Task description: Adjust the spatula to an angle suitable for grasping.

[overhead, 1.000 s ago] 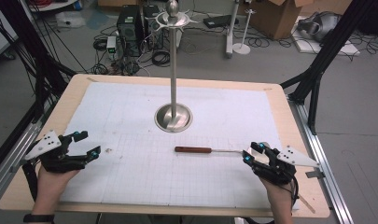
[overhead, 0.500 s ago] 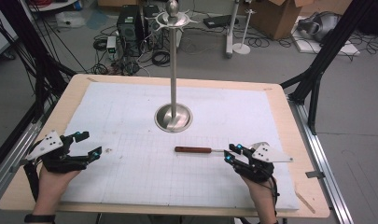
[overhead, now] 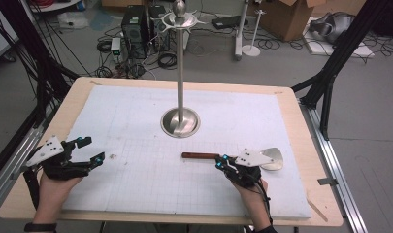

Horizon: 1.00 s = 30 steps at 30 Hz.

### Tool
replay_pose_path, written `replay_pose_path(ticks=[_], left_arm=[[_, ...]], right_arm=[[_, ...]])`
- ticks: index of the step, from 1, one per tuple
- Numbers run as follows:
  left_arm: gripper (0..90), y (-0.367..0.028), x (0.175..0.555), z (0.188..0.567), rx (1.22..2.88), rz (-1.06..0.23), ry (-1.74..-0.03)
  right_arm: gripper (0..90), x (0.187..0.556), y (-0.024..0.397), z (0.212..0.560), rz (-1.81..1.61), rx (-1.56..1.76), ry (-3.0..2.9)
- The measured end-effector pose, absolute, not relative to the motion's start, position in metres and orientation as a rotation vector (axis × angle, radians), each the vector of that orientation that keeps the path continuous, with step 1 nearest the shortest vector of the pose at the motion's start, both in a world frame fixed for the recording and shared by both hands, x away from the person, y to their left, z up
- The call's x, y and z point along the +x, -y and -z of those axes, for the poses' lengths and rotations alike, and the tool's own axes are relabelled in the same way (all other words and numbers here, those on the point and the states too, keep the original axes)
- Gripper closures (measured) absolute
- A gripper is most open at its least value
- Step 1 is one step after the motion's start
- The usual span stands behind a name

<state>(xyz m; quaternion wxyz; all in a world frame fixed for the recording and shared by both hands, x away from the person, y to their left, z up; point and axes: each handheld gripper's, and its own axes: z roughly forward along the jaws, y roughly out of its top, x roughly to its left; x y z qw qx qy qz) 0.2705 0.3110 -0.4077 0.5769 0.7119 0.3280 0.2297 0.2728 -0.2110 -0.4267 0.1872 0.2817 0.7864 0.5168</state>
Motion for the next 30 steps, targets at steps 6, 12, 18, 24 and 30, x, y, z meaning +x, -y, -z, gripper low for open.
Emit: replay_pose_path(ticks=[6, 12, 18, 24, 30], left_arm=[[19.7, -0.309, 0.27, 0.408, 1.668, -0.534, -0.765], [19.7, -0.309, 0.27, 0.408, 1.667, -0.532, -0.767], [19.9, -0.31, 0.27, 0.407, 1.669, -0.542, -0.762], [20.7, -0.308, 0.27, 0.408, 1.667, -0.539, -0.756], [20.7, -0.307, 0.27, 0.407, 1.665, -0.536, -0.752]], right_arm=[[89.2, 0.278, 0.192, 0.432, -1.396, 0.793, -2.264], [89.4, 0.286, 0.18, 0.44, -1.329, 0.824, -2.303], [89.5, 0.293, 0.169, 0.448, -1.215, 0.862, -2.345], [89.5, 0.298, 0.166, 0.449, -1.179, 0.886, -2.344], [89.6, 0.303, 0.16, 0.45, -1.104, 0.894, -2.361]])
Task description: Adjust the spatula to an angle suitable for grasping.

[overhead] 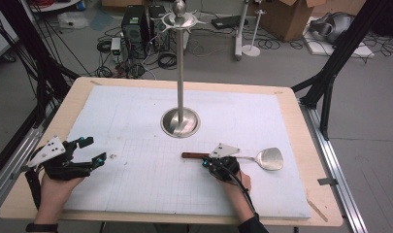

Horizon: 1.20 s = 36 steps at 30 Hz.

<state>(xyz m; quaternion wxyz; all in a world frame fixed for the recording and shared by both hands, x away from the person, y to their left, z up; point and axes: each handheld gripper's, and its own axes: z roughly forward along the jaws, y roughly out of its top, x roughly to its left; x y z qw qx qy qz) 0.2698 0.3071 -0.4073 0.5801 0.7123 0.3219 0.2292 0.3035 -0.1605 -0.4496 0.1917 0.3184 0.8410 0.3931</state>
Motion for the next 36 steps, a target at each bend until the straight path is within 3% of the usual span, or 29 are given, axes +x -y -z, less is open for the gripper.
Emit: replay_pose_path(ticks=[36], left_arm=[[20.8, -0.308, 0.269, 0.41, 1.666, -0.531, -0.757]], right_arm=[[89.6, 0.35, 0.161, 0.443, -0.964, 1.069, -2.247]])
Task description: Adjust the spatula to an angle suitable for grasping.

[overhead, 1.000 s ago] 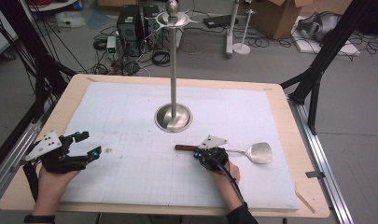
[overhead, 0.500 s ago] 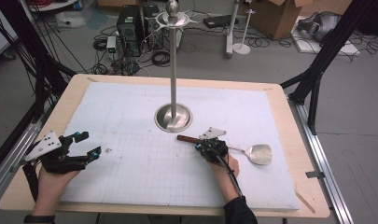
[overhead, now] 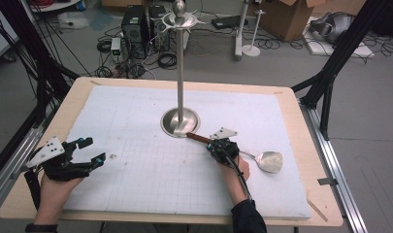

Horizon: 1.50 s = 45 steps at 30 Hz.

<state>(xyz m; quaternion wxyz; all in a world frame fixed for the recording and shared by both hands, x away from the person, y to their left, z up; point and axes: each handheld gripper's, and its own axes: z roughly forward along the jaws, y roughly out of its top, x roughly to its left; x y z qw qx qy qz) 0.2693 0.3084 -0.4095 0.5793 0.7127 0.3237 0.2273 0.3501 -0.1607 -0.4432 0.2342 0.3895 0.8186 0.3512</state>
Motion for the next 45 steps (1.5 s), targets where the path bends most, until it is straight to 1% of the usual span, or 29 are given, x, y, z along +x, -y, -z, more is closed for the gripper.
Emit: replay_pose_path(ticks=[23, 32, 45], left_arm=[[20.8, -0.304, 0.27, 0.411, 1.675, -0.523, -0.754], [20.8, -0.304, 0.27, 0.411, 1.674, -0.519, -0.748], [20.8, -0.303, 0.27, 0.41, 1.66, -0.508, -0.745]], right_arm=[[89.3, 0.358, 0.168, 0.44, -0.981, 1.117, -2.182], [86.6, 0.341, 0.186, 0.419, -1.086, 1.072, -2.148], [72.8, 0.31, 0.232, 0.396, -1.247, 0.987, -2.064]])
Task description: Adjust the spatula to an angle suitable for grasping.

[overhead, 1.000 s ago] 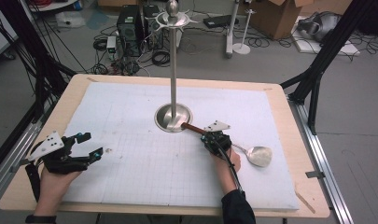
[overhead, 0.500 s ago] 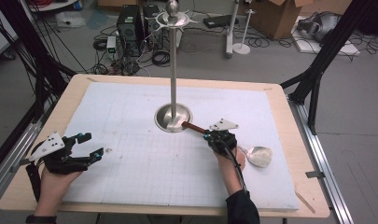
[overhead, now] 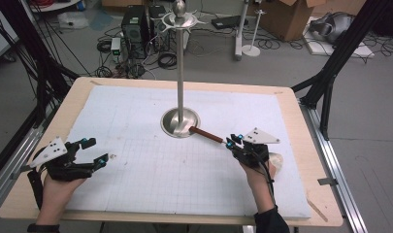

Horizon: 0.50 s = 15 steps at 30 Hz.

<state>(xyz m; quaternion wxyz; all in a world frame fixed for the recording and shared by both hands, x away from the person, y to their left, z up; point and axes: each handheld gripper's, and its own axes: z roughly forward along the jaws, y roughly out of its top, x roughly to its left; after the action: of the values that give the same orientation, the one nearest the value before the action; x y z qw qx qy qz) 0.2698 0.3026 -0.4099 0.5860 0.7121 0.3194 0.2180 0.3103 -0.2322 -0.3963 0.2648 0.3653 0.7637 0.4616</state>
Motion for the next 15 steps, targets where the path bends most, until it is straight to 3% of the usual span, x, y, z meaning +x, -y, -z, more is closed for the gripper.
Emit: replay_pose_path(ticks=[15], left_arm=[[19.3, -0.3, 0.271, 0.412, 1.661, -0.495, -0.733]], right_arm=[[44.9, 0.289, 0.284, 0.386, -1.347, 0.952, -1.987]])
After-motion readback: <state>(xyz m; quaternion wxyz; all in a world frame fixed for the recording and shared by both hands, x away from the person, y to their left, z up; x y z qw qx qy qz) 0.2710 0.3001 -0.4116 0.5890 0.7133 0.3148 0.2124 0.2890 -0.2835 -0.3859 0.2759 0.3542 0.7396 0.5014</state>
